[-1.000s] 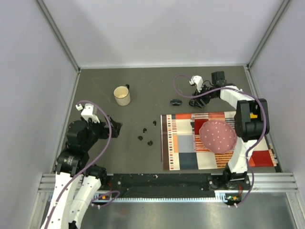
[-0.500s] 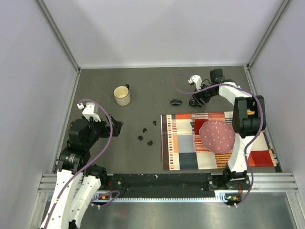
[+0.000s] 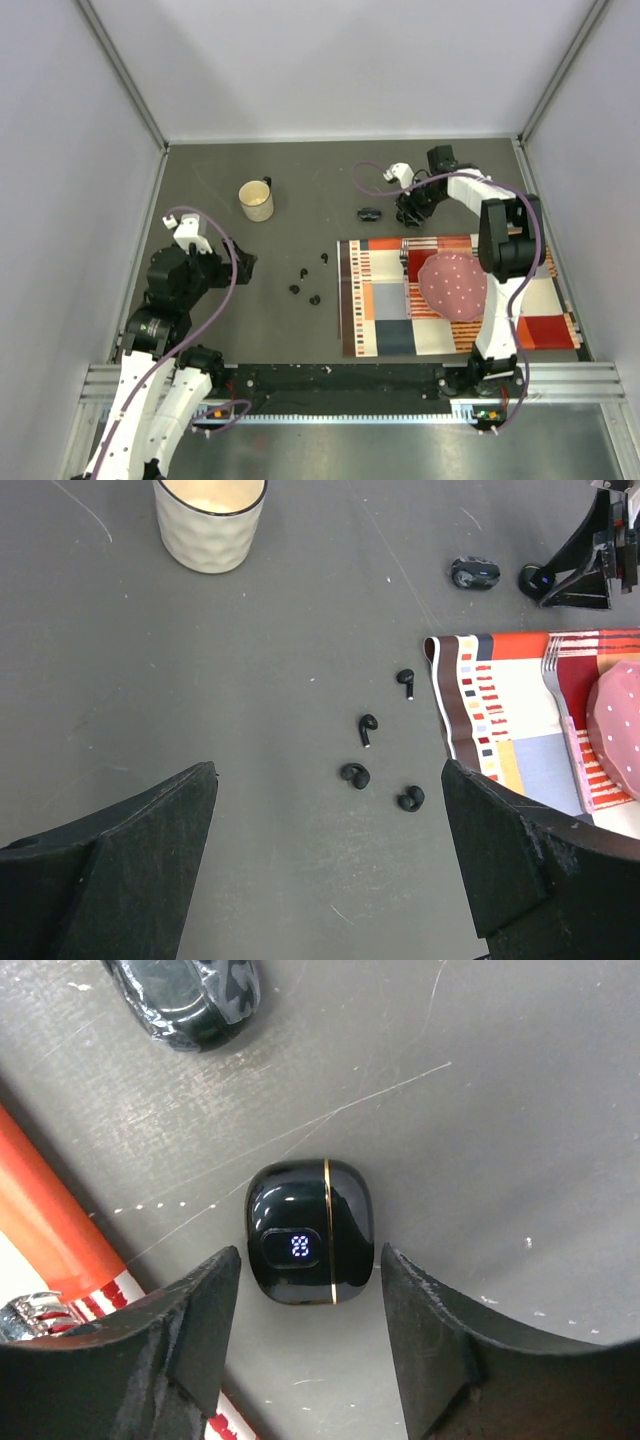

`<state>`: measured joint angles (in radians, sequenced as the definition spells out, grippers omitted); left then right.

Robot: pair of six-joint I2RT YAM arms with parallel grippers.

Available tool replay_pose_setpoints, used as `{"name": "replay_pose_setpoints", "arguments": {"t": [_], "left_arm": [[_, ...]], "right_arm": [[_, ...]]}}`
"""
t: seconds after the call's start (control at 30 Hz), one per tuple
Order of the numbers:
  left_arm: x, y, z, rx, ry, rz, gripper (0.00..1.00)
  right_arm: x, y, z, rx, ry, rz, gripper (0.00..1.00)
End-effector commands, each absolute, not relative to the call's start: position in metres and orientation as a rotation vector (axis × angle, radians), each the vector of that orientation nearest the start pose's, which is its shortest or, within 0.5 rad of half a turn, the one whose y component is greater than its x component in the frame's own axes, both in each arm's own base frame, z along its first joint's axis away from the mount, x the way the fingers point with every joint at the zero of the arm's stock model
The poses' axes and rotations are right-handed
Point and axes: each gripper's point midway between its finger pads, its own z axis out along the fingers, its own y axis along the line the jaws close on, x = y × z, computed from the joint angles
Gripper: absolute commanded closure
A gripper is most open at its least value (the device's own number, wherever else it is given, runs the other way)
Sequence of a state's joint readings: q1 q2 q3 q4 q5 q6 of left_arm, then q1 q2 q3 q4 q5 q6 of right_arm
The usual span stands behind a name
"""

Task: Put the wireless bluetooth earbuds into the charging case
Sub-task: Pick up the charging case at the center of the board.

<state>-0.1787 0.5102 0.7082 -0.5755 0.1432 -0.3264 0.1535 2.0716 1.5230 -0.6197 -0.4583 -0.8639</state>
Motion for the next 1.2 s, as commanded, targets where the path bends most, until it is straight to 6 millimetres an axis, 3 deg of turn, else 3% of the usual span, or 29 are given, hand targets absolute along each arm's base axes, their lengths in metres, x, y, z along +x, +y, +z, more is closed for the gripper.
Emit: {"name": "replay_pose_setpoints", "arguments": {"t": [0.0,0.13,0.3,0.4,0.43,0.5,0.57,0.67,0.7,0.73,0.77,0.8,0.83,0.9,0.93,1.03,1.07,1.1,1.17], "left_arm": [[0.231,-0.075,0.230,-0.083,1.935,-0.450,0.01],[0.232,-0.074,0.236,-0.106,1.918,-0.454,0.01],[0.231,-0.077,0.244,-0.153,1.893,-0.502,0.01],[0.229,-0.082,0.251,-0.151,1.871,-0.543,0.01],[0.228,-0.083,0.252,-0.142,1.868,-0.553,0.01],[0.226,-0.091,0.255,-0.108,1.854,-0.597,0.01],[0.223,-0.099,0.255,-0.095,1.859,-0.654,0.01],[0.223,-0.107,0.258,-0.089,1.847,-0.711,0.01],[0.223,-0.108,0.257,-0.089,1.847,-0.721,0.01],[0.224,-0.111,0.259,-0.082,1.841,-0.740,0.01],[0.224,-0.113,0.259,-0.080,1.843,-0.756,0.01],[0.224,-0.115,0.260,-0.076,1.845,-0.768,0.01],[0.226,-0.117,0.258,-0.079,1.856,-0.779,0.01],[0.228,-0.121,0.260,-0.093,1.863,-0.810,0.02],[0.230,-0.124,0.257,-0.088,1.880,-0.831,0.02],[0.232,-0.136,0.260,-0.069,1.874,-0.916,0.03],[0.232,-0.140,0.263,-0.071,1.867,-0.953,0.03],[0.231,-0.149,0.270,-0.028,1.844,-1.016,0.04],[0.233,-0.158,0.270,-0.038,1.856,-1.088,0.04]], "right_arm": [[0.457,0.124,0.038,-1.389,2.183,0.345,0.44],[0.458,0.123,0.037,-1.386,2.189,0.342,0.54],[0.456,0.125,0.035,-1.404,2.188,0.332,0.57],[0.457,0.125,0.034,-1.408,2.190,0.328,0.71],[0.457,0.127,0.035,-1.405,2.185,0.334,0.88],[0.458,0.129,0.039,-1.388,2.178,0.347,0.99],[0.460,0.136,0.050,-1.326,2.179,0.385,1.00],[0.467,0.149,0.086,-1.235,2.092,0.397,1.00],[0.461,0.152,0.087,-1.227,2.078,0.404,1.00],[0.460,0.157,0.118,-1.203,2.003,0.385,1.00],[0.457,0.166,0.130,-1.204,1.947,0.380,1.00],[0.450,0.174,0.135,-1.216,1.892,0.395,1.00],[0.444,0.178,0.165,-1.212,1.814,0.368,1.00],[0.426,0.193,0.176,-1.232,1.758,0.354,1.00],[0.415,0.198,0.197,-1.234,1.702,0.336,1.00],[0.374,0.226,0.204,-1.298,1.622,0.365,1.00],[0.360,0.231,0.226,-1.298,1.551,0.355,1.00],[0.338,0.246,0.217,-1.341,1.530,0.383,1.00],[0.317,0.257,0.243,-1.316,1.429,0.390,1.00]]}}
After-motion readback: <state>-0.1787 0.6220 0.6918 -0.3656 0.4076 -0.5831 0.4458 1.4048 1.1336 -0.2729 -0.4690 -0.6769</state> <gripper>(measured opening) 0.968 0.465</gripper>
